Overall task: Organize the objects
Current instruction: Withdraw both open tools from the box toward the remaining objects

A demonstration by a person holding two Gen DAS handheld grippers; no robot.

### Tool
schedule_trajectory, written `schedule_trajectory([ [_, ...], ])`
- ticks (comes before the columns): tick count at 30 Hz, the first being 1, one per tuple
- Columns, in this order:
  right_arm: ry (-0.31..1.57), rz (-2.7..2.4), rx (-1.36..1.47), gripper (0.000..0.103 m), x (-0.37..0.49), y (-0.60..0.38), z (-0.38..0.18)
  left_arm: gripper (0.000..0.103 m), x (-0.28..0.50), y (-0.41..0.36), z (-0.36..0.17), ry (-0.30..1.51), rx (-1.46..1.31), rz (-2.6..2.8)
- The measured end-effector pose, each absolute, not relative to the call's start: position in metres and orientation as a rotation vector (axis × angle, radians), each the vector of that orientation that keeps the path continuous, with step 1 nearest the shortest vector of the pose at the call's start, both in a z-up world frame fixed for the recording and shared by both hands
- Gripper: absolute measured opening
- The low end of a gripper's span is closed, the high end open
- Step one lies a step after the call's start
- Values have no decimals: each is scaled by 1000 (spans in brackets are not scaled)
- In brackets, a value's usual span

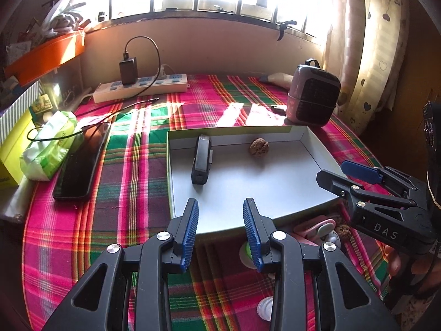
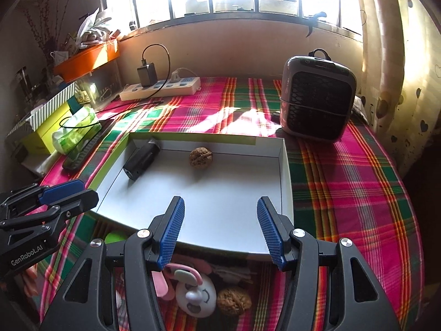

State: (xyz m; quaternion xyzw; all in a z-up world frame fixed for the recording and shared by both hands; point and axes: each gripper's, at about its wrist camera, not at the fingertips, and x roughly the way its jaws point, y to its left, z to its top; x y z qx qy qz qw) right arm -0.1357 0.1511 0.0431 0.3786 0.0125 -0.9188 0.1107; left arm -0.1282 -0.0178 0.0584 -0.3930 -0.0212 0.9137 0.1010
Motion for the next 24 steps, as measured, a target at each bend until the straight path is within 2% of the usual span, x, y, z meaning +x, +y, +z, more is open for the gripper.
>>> schedule_trajectory([
  [24, -9, -2754, 1132, 56, -80, 189, 20, 32, -68, -11, 24, -143, -1219, 2511],
])
